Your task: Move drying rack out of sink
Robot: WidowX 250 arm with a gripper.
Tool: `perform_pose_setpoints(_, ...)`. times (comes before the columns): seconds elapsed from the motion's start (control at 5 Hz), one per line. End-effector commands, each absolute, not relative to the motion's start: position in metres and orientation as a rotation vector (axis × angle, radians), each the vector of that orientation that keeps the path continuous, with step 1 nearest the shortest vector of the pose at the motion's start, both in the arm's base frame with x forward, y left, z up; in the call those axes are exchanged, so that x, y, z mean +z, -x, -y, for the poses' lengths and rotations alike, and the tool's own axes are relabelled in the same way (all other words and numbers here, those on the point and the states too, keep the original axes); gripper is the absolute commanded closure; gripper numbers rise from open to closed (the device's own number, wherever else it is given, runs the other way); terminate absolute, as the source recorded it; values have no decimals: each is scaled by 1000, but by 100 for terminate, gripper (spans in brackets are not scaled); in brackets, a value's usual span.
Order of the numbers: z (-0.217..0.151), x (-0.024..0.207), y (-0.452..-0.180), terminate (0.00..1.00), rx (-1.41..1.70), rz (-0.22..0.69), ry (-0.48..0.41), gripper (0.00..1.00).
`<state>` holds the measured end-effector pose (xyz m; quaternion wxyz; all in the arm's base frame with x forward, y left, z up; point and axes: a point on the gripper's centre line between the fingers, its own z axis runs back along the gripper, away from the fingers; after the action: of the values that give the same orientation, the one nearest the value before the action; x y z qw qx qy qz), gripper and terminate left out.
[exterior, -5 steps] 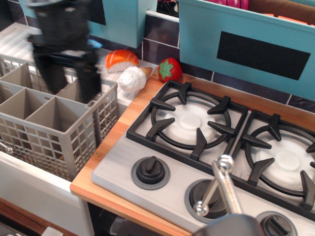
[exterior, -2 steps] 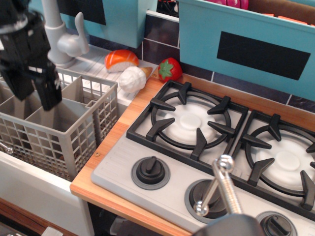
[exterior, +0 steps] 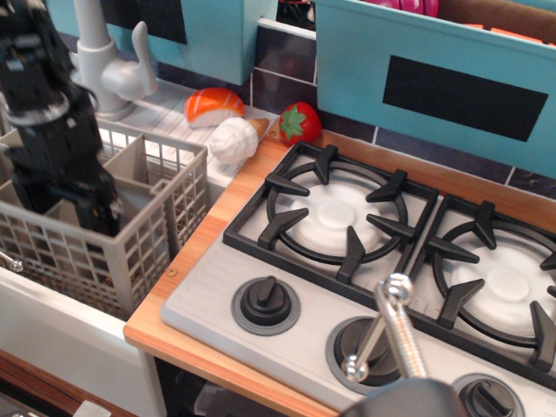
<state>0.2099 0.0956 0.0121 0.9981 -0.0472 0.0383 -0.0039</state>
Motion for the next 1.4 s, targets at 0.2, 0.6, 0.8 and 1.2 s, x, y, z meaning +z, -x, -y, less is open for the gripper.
perform_pose_setpoints(0.2, -98, -2, -215, 0, 96, -41, 65, 100)
perform_pose_setpoints(0.6, -95, -5, -214, 0, 90, -35, 58, 100)
perform_pose_setpoints(0.8, -96, 1, -215, 0, 52, -64, 19, 100)
perform_pose_setpoints(1.2, -104, 65, -222, 0, -22, 27, 47, 100)
